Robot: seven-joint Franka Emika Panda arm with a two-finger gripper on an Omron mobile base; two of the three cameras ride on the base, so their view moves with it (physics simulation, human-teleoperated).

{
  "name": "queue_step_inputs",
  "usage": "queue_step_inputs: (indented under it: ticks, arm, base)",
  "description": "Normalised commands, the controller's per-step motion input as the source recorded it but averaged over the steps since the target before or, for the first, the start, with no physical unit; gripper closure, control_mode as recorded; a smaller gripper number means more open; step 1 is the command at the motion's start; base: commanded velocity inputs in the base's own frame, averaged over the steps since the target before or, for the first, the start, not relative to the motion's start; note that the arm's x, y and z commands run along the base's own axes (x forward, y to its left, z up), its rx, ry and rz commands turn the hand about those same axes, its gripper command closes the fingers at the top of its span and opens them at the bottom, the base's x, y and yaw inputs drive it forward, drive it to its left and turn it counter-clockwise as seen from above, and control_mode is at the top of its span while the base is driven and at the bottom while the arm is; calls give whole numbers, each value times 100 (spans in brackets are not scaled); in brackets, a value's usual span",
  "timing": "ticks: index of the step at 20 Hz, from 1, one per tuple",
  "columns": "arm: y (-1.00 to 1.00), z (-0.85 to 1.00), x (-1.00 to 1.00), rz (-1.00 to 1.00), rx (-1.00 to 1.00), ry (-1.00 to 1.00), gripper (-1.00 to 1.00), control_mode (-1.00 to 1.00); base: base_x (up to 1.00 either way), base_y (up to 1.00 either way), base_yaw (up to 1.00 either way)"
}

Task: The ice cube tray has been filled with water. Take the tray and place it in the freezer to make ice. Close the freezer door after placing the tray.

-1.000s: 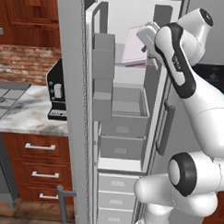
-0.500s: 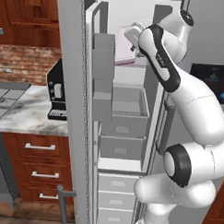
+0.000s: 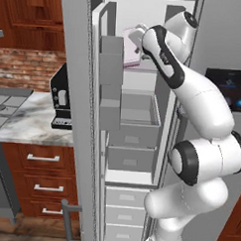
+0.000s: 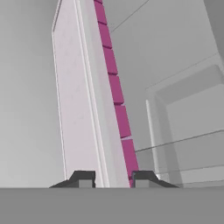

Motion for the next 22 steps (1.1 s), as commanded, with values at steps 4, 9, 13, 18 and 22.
queue_step_inputs:
  ticks: [4,9,13,18,22]
  arm:
    - [13,-12,39,0,-4,0,100,-100]
    - [8,-16,21,0,-6,0,100,-100]
    - [1,-14,23,0,-3,0,100,-100]
    - [0,-15,19,0,-1,0,100,-100]
    - [2,-27,25,0,-5,0,100,-100]
  base:
    - [0,0,0]
    - [0,0,0]
    - [0,0,0]
    - [0,0,0]
    - [0,0,0]
